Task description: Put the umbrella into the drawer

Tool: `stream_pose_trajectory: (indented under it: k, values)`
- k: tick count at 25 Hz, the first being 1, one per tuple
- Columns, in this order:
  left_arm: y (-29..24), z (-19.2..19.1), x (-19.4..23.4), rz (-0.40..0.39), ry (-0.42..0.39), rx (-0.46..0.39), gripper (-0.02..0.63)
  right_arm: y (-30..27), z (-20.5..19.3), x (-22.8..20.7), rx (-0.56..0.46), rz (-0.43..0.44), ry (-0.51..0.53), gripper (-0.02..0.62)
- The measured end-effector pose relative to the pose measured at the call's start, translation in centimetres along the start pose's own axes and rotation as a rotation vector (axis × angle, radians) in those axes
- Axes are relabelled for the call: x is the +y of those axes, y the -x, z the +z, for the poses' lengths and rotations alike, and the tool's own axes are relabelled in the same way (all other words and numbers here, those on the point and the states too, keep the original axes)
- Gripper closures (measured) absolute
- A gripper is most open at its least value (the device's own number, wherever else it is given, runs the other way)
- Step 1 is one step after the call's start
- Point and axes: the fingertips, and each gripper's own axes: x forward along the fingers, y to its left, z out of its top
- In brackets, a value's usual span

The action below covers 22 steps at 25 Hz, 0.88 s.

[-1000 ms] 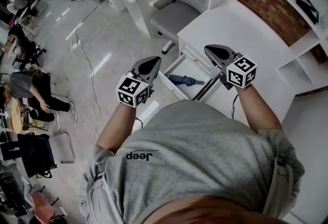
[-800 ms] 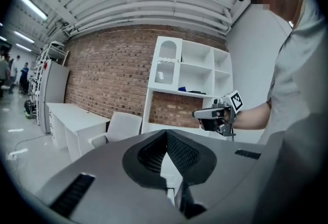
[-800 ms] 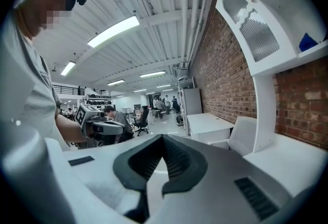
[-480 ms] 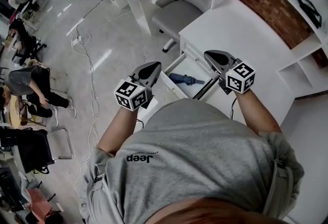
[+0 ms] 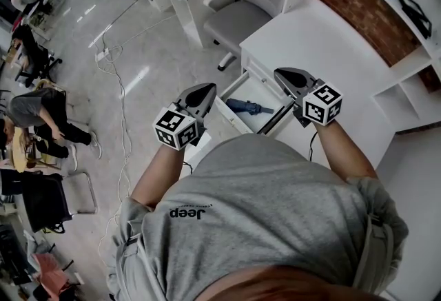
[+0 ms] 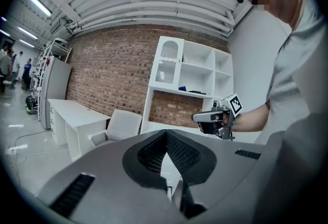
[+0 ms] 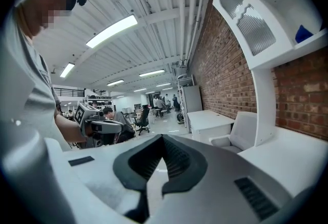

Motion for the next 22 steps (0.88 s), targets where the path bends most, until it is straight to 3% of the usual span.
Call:
stream_pose_trajectory:
  k: [22]
  values:
    - [0.64,-0.11,-0.53,0.003,-0.021,0.012,0.588,0.47,-0.01,0.86,0.025,0.024,0.04,0.589]
